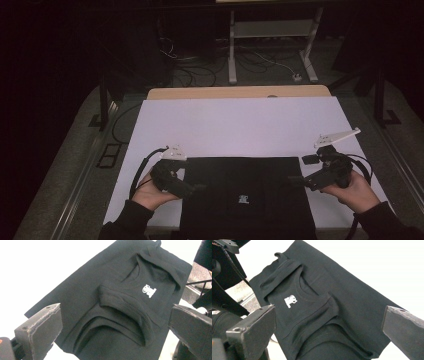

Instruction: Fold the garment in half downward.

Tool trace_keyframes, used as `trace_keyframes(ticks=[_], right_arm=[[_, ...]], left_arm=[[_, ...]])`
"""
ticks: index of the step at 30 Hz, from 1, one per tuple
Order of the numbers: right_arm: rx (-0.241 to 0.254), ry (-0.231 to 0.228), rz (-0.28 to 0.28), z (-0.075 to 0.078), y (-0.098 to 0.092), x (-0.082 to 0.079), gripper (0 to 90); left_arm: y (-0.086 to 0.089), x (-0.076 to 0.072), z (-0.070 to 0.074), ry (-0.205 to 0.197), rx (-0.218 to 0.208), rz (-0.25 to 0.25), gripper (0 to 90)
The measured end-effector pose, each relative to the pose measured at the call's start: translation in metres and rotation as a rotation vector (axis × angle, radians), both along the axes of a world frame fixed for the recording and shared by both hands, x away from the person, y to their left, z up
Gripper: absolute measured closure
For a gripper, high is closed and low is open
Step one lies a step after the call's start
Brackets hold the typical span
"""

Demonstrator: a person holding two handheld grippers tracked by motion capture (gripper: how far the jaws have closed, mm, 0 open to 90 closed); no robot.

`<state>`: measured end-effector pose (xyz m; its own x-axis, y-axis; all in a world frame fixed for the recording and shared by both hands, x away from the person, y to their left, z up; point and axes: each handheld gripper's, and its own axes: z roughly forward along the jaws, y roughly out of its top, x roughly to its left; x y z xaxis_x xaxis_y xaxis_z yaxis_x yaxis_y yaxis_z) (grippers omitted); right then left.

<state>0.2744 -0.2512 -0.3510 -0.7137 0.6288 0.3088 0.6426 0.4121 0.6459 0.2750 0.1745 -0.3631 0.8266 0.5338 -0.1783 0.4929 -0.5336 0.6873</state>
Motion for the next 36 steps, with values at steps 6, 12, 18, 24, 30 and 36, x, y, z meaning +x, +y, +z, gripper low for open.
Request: trace_keyframes(ticks=[6, 12, 18, 24, 30, 36], right_arm=[[-0.008, -0.005, -0.03, 0.002, -0.004, 0.007, 0.0], [-0.007, -0.003, -0.031, 0.003, -0.008, 0.016, 0.0], [-0.009, -0.012, -0.038, 0.005, -0.01, 0.023, 0.0], [-0.009, -0.014, -0.035, 0.005, -0.011, 0.03, 0.0], [-0.001, -0.009, -0.042, 0.001, -0.014, 0.038, 0.0], [0.002, -0.006, -0.052, -0.003, -0.016, 0.047, 0.0]], left_arm=[[-0.001, 0.005, 0.003, -0.009, -0.002, -0.004, 0.0], [-0.001, 0.012, 0.003, -0.009, -0.004, -0.002, 0.0], [-0.003, 0.021, 0.006, -0.008, -0.005, 0.0, 0.0], [-0.002, 0.03, 0.01, -0.007, -0.014, -0.001, 0.0], [-0.001, 0.039, 0.007, 0.001, -0.011, 0.006, 0.0], [0.004, 0.049, 0.002, 0.004, -0.008, 0.024, 0.0]])
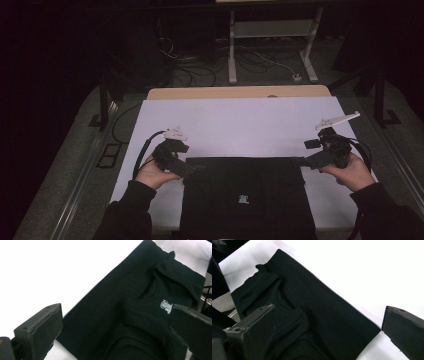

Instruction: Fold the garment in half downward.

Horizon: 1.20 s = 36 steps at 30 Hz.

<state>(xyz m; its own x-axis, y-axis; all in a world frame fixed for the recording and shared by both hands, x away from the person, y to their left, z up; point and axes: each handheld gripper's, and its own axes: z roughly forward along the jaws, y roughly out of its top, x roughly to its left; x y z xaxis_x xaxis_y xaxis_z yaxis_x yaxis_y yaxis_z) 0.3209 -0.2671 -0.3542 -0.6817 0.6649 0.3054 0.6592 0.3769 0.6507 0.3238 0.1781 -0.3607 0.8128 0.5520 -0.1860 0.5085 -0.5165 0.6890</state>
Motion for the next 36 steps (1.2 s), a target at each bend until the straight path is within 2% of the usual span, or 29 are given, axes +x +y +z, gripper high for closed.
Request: trace_keyframes(ticks=[14, 30, 36], right_arm=[[-0.005, 0.002, -0.008, -0.011, 0.0, 0.017, 0.0], [-0.012, 0.029, -0.022, -0.031, -0.005, 0.033, 0.0], [-0.01, 0.05, -0.047, -0.043, -0.012, 0.037, 0.0]], left_arm=[[0.01, 0.014, -0.012, 0.021, -0.021, 0.04, 0.0], [0.022, 0.033, -0.034, 0.061, 0.0, 0.075, 0.0], [0.023, 0.038, -0.04, 0.072, 0.002, 0.082, 0.0]])
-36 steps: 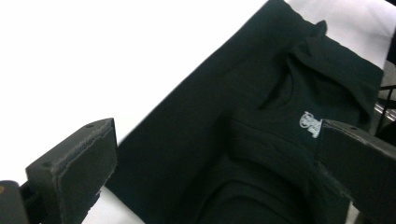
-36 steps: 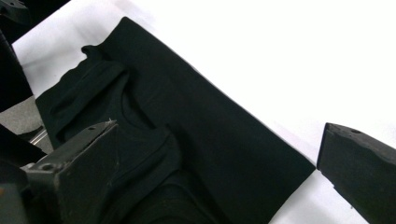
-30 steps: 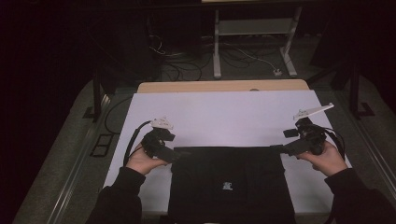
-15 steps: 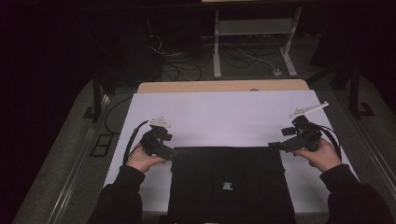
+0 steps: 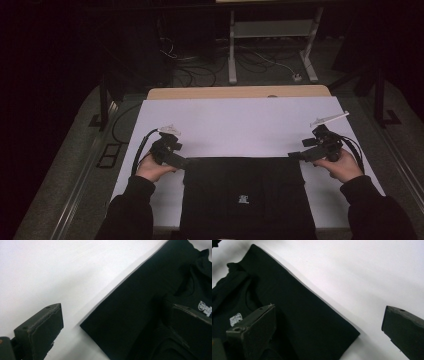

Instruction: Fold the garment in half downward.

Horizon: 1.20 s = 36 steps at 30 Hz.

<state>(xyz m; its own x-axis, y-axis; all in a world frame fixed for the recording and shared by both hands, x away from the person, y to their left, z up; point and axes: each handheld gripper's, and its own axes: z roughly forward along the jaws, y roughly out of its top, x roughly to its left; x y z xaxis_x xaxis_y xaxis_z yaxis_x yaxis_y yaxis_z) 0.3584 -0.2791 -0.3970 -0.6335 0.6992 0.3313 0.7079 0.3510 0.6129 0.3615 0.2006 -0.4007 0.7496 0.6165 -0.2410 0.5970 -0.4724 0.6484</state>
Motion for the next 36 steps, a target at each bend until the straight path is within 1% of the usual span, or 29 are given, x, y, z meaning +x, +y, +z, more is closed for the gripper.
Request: trace_keyframes(ticks=[7, 9, 12, 13, 16, 17, 19, 23, 25, 27, 29, 31, 32, 34, 36], right_arm=[[0.005, 0.024, -0.018, -0.009, -0.008, 0.002, 0.0], [0.005, 0.023, -0.019, -0.012, -0.01, 0.003, 0.0], [-0.001, 0.032, -0.02, -0.016, -0.01, 0.003, 0.0], [-0.002, 0.035, -0.021, -0.017, -0.011, 0.003, 0.0], [-0.001, 0.038, -0.023, -0.019, -0.011, 0.004, 0.0], [-0.003, 0.04, -0.02, -0.02, -0.011, 0.004, 0.0], [-0.01, 0.045, -0.016, -0.023, -0.01, 0.003, 0.0], [-0.033, 0.053, -0.007, -0.03, -0.009, 0.004, 0.5], [-0.046, 0.048, -0.001, -0.033, -0.009, 0.003, 4.0], [-0.058, 0.04, 0.004, -0.035, -0.009, 0.002, 6.6], [-0.069, 0.036, 0.009, -0.036, -0.008, 0.002, 8.6], [-0.07, 0.029, 0.01, -0.037, -0.008, 0.002, 11.3], [-0.071, 0.026, 0.013, -0.037, -0.008, 0.003, 13.2], [-0.079, 0.017, 0.007, -0.037, -0.007, 0.002, 18.0], [-0.083, 0.013, 0.003, -0.037, -0.006, 0.002, 24.5]], left_arm=[[0.001, 0.003, -0.011, 0.017, 0.002, 0.004, 0.0], [0.001, 0.004, -0.015, 0.026, 0.005, 0.008, 0.0], [0.002, 0.005, -0.02, 0.039, 0.012, 0.005, 0.0], [0.002, 0.004, -0.022, 0.048, 0.015, 0.008, 0.0], [0.002, 0.005, -0.025, 0.055, 0.015, 0.001, 0.0], [0.001, 0.005, -0.027, 0.055, 0.009, 0.001, 0.0], [0.002, 0.006, -0.029, 0.059, 0.009, 0.006, 0.0], [0.003, 0.005, -0.032, 0.058, 0.023, 0.0, 0.0], [0.003, 0.005, -0.032, 0.069, 0.024, -0.005, 0.4], [0.003, 0.004, -0.033, 0.063, 0.024, -0.007, 3.2], [0.004, 0.005, -0.034, 0.069, 0.028, -0.013, 6.9], [0.005, 0.005, -0.035, 0.068, 0.036, -0.016, 10.3], [0.006, 0.005, -0.036, 0.068, 0.027, -0.01, 11.9], [0.007, 0.006, -0.036, 0.066, 0.023, -0.01, 13.5], [0.008, 0.006, -0.037, 0.054, 0.018, -0.009, 15.9]])
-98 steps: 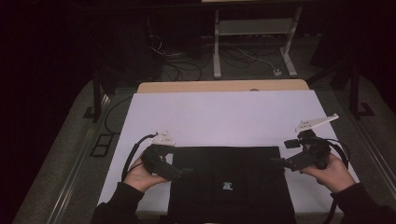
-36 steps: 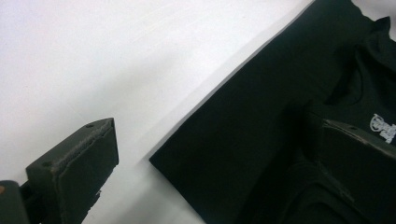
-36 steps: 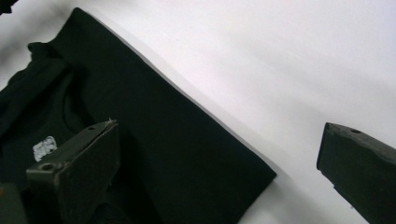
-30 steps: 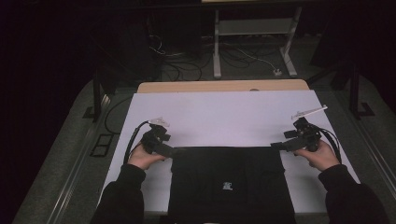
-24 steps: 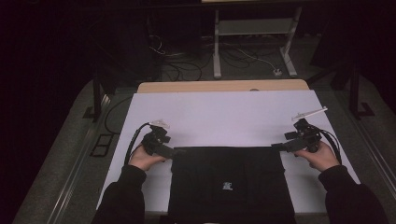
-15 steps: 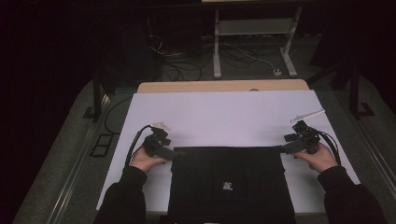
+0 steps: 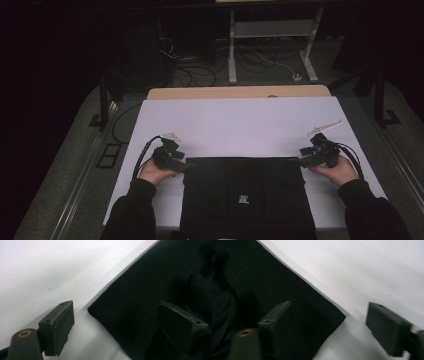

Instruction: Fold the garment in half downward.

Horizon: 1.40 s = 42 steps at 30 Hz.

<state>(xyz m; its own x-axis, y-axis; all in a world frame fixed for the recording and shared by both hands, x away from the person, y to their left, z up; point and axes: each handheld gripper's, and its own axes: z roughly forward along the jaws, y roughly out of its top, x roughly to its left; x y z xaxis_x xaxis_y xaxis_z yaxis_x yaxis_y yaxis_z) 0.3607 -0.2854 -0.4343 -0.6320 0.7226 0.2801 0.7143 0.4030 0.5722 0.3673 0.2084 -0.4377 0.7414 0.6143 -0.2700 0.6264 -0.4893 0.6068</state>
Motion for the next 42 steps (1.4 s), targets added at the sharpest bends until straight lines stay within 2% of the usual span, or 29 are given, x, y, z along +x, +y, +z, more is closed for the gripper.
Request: trace_keyframes(ticks=[8, 14, 16, 19, 22, 27, 29, 32, 35, 37, 42], right_arm=[[-0.007, -0.003, -0.012, -0.003, 0.001, 0.001, 40.6], [-0.003, 0.004, -0.013, -0.005, 0.0, 0.004, 46.3], [-0.003, 0.008, -0.009, -0.006, 0.0, 0.004, 49.7], [0.001, 0.015, -0.01, -0.006, -0.001, 0.004, 54.8], [0.006, 0.029, -0.033, -0.007, -0.002, 0.004, 58.3], [0.02, 0.046, -0.044, -0.008, -0.004, 0.005, 73.1], [0.018, 0.044, -0.043, -0.009, -0.005, 0.005, 79.0], [0.024, 0.049, -0.035, -0.009, -0.006, 0.004, 85.7], [0.021, 0.047, -0.032, -0.008, -0.005, 0.003, 86.6], [0.014, 0.044, -0.038, -0.007, -0.005, 0.003, 87.0], [-0.011, 0.017, -0.074, -0.004, -0.001, 0.001, 87.5]], left_arm=[[0.002, 0.004, -0.001, -0.031, 0.008, 0.017, 30.6], [0.002, 0.005, -0.003, -0.047, -0.012, 0.024, 37.6], [0.002, 0.006, -0.003, -0.044, -0.017, 0.004, 44.1], [-0.001, 0.007, -0.003, -0.048, -0.006, -0.017, 49.4], [-0.002, 0.006, -0.003, -0.051, 0.005, -0.035, 56.3], [0.0, 0.007, -0.003, -0.039, 0.016, -0.03, 77.7], [0.001, 0.007, -0.002, -0.034, 0.021, -0.029, 83.2], [-0.002, 0.005, 0.002, -0.04, 0.036, -0.023, 85.1], [-0.001, 0.004, 0.004, -0.046, 0.038, -0.019, 85.6], [0.0, 0.004, 0.005, -0.061, 0.041, -0.004, 85.9], [-0.004, 0.002, 0.007, -0.11, 0.086, -0.006, 86.3]])
